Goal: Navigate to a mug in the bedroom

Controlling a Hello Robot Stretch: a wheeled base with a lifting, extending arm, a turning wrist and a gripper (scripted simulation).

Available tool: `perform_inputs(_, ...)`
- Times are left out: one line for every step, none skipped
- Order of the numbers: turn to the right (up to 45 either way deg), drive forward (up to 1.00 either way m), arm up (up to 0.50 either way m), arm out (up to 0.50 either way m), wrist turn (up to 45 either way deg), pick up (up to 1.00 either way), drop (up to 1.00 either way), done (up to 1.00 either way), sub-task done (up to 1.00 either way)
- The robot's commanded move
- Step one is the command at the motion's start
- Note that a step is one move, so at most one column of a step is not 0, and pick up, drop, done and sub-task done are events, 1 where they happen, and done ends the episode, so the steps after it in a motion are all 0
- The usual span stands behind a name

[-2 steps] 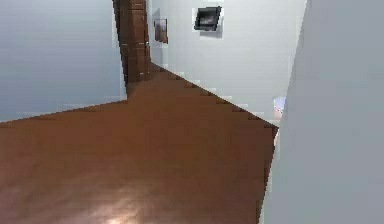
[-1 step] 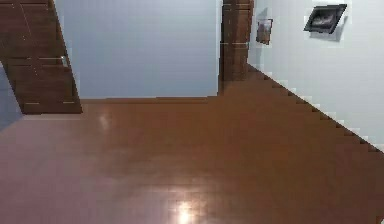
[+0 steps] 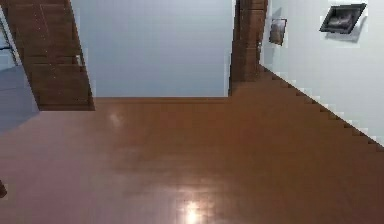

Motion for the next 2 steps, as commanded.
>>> perform_inputs(0.0, 0.05, 0.0, 0.0, 0.0, 0.0, 0.0, 0.0, 0.0)
perform_inputs(-36.0, 0.0, 0.0, 0.0, 0.0, 0.0, 0.0, 0.0, 0.0)
